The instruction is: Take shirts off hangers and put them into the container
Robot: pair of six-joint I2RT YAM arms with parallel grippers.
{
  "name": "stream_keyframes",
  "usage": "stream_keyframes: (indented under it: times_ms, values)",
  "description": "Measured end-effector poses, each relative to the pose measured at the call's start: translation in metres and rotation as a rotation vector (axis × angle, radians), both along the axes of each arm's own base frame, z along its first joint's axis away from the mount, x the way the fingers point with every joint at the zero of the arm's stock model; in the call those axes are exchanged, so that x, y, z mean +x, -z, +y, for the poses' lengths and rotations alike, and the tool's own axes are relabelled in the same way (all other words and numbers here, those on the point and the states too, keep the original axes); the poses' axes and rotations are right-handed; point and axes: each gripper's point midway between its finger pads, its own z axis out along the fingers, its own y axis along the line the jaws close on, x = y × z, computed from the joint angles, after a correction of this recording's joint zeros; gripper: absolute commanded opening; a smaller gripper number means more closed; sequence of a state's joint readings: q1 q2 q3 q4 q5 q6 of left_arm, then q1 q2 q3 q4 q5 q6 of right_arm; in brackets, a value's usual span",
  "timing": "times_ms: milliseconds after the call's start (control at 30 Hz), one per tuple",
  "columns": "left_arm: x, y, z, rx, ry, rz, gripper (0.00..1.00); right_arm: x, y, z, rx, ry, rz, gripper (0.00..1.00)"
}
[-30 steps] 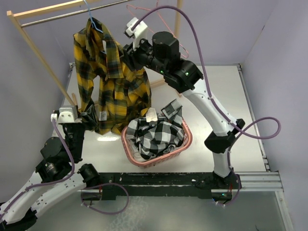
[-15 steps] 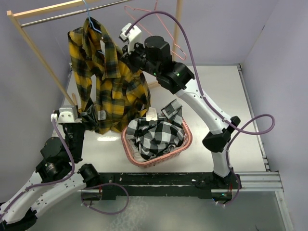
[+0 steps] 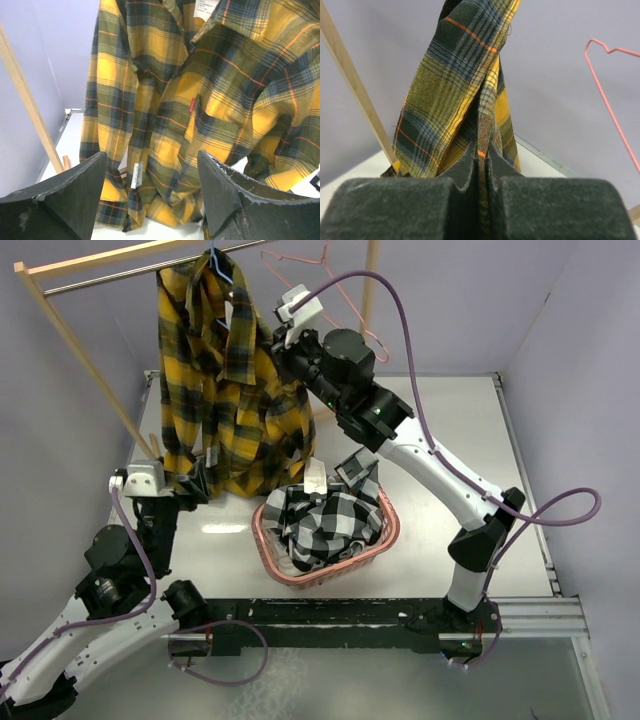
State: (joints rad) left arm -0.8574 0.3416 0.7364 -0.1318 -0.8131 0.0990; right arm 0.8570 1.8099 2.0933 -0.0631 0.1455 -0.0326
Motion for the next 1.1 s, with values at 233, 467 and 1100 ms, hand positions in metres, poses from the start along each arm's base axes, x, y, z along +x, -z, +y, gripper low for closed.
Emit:
stream_keyframes:
  times_ms: [233, 467, 1100]
  values:
    - [0.001, 0.001, -0.012, 0.027, 0.054, -0.017, 0.87, -0.001, -0.009, 0.0, 0.031, -0.002, -0.022, 0.0]
    - [0.003, -0.004, -0.02, 0.034, 0.091, -0.045, 0.97, -0.01, -0.011, -0.007, 0.015, -0.015, -0.01, 0.0]
    - [0.02, -0.094, -0.065, 0.157, 0.198, -0.15, 0.99, -0.123, -0.051, -0.097, -0.025, -0.162, -0.032, 0.0]
